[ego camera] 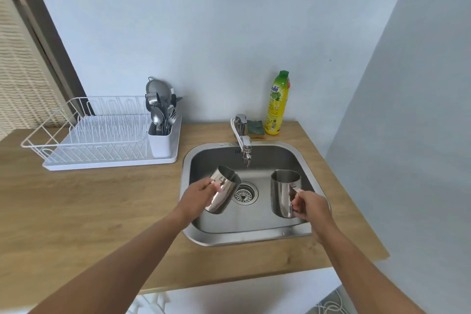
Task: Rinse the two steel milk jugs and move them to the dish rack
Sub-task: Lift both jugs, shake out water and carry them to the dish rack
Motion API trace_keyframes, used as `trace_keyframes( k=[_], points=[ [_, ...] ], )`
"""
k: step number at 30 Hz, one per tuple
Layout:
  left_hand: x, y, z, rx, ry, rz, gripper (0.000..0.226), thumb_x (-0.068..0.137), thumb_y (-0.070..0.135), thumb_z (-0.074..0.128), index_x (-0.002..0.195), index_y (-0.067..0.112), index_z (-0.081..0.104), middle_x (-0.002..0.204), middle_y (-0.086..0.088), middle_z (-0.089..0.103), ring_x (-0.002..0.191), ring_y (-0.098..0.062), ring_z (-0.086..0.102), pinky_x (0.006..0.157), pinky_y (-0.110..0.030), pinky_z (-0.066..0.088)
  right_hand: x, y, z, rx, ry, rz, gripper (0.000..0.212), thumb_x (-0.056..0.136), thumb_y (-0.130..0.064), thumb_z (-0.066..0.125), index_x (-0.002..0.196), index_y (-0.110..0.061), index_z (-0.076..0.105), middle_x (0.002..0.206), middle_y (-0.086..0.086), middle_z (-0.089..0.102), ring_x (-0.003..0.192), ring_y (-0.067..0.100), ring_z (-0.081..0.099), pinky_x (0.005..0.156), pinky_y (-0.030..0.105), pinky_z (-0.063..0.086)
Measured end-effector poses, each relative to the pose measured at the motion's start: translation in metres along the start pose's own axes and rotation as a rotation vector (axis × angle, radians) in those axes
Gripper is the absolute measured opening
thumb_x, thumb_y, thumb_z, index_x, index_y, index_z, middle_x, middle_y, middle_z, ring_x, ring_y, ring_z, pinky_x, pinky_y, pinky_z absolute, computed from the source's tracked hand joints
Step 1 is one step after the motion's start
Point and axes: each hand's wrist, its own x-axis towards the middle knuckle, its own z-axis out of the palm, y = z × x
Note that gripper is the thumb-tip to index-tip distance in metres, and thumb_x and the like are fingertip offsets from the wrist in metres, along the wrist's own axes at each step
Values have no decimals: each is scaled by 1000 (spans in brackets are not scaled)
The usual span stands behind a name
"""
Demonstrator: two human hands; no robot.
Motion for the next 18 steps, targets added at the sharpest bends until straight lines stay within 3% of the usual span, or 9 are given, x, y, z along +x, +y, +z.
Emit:
trace_keyframes(
  k=[4,8,12,18],
  points=[
    [-19,-4,-9,-176,-17,13,35,104,27,40,93,11,69,70,-12,51,73,-26,49,80,-45,48,-27,0,-4,89,20,-41,24,86,0,45,68,2,61,78,19,63,79,28,57,89,55,57],
    [-32,3,-28,-205,14,90,32,104,19,43,93,17,72,68,-7,53,74,-24,51,87,-45,50,-58,-14,5,112,-7,-205,31,91,-4,42,64,-3,58,78,15,65,86,31,58,88,52,55],
    [-40,21,-64,-195,77,157,33,103,19,47,86,22,75,64,-3,53,72,-22,51,83,-41,50,-81,-45,31,152,-169,-350,40,99,-11,38,67,-11,63,86,16,67,91,29,61,88,47,55],
    [-41,40,-150,-201,168,211,29,102,21,48,90,10,72,63,-4,52,72,-24,51,87,-45,55,-96,-92,115,133,-357,-448,45,104,-14,40,68,-20,68,86,9,70,87,23,63,84,46,54]
  ],
)
